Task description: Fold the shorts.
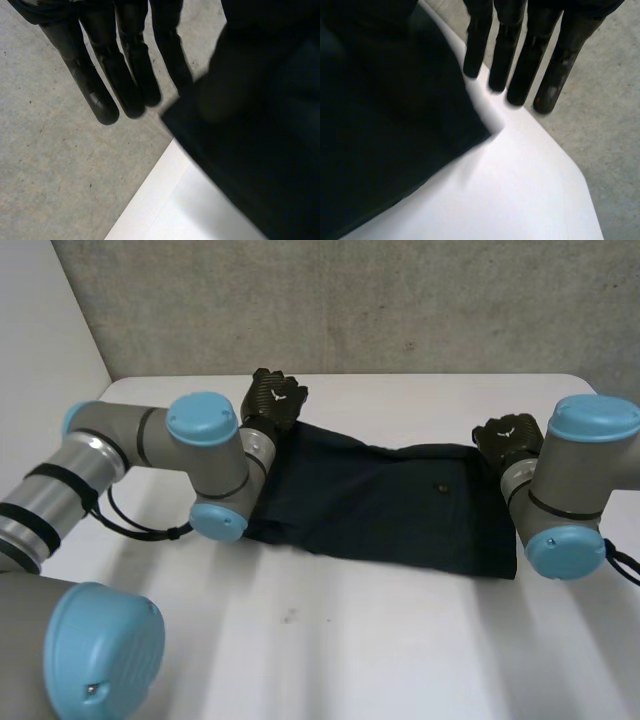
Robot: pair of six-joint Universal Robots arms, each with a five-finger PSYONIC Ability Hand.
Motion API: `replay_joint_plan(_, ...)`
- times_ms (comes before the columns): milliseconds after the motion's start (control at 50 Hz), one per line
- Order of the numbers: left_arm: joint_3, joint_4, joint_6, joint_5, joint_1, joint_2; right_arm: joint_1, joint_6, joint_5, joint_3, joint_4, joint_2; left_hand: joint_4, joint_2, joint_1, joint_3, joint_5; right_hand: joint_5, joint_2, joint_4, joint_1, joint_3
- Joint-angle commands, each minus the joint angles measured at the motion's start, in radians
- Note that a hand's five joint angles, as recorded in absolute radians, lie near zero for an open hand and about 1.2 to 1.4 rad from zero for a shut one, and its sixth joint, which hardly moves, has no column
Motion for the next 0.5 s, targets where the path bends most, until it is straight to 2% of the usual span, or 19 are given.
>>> replay_joint_plan(20, -0.044, 0.038, -0.052, -0.002, -0.043, -0.008, -0.012, 0.056, -0.005, 0.058, -0.055, -0.059, -0.911, -0.911, -0.848, -0.905, -0.86, -0.633, -0.615, -0.625, -0.44, -0.625)
replay_joint_plan(80, -0.105, 0.03, -0.057, 0.001, -0.052, 0.032, -0.014, 0.124, -0.009, 0.13, -0.04, -0.174, -0.905, -0.905, -0.842, -0.899, -0.854, -0.633, -0.615, -0.625, -0.44, -0.625)
replay_joint_plan(160, -0.29, 0.014, -0.06, 0.004, -0.049, 0.2, -0.028, 0.167, -0.035, 0.234, 0.044, -0.274, -0.899, -0.899, -0.836, -0.894, -0.848, -0.633, -0.615, -0.625, -0.44, -0.625)
replay_joint_plan(240, -0.568, 0.022, -0.061, 0.015, -0.038, 0.407, -0.054, 0.2, -0.092, 0.331, 0.176, -0.332, -0.899, -0.899, -0.836, -0.894, -0.848, -0.633, -0.615, -0.625, -0.44, -0.625)
replay_joint_plan(320, -0.76, 0.033, -0.072, 0.015, -0.024, 0.532, -0.075, 0.272, -0.157, 0.42, 0.239, -0.356, -0.902, -0.902, -0.839, -0.896, -0.851, -0.608, -0.59, -0.6, -0.416, -0.6)
replay_joint_plan(500, -1.03, 0.105, -0.147, 0.016, -0.001, 0.662, -0.094, 0.308, -0.186, 0.502, 0.091, -0.32, -0.887, -0.887, -0.824, -0.882, -0.837, -0.491, -0.472, -0.483, -0.298, -0.483)
